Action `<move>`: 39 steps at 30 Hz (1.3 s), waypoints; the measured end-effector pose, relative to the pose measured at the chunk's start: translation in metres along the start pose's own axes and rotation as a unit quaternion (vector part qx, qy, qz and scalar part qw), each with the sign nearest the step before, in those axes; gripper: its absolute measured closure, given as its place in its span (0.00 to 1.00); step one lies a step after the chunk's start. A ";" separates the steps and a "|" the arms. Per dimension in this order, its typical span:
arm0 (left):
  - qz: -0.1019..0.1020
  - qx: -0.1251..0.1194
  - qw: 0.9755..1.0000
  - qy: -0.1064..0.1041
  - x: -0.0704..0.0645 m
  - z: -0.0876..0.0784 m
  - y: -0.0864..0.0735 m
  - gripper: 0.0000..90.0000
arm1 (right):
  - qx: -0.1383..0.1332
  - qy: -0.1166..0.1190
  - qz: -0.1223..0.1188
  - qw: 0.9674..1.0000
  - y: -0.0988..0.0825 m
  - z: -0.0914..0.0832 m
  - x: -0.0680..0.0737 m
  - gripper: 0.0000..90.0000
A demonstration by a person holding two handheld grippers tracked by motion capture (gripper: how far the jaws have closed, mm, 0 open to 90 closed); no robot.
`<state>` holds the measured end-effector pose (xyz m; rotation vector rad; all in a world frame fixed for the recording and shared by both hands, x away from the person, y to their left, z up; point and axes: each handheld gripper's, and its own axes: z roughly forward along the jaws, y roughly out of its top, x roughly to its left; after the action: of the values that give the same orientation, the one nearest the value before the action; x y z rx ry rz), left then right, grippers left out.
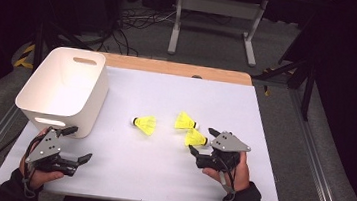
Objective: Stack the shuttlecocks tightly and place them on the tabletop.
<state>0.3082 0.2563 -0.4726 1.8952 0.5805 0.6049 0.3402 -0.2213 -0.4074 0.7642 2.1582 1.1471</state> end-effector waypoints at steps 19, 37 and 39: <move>0.002 0.002 1.000 -0.003 0.002 0.002 0.001 0.06 | 0.032 0.000 0.001 0.999 0.032 0.027 -0.021 0.23; 0.001 0.000 1.000 -0.011 0.002 0.002 0.000 0.07 | 0.139 0.003 0.006 0.990 0.077 0.098 -0.035 0.33; 0.003 0.002 1.000 -0.009 0.002 0.002 0.000 0.07 | 0.148 0.004 0.005 0.989 0.076 0.105 -0.034 0.34</move>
<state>0.3110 0.2559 -0.4729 1.9059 0.5651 0.5907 0.4539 -0.1544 -0.3838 0.8995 2.3638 0.8434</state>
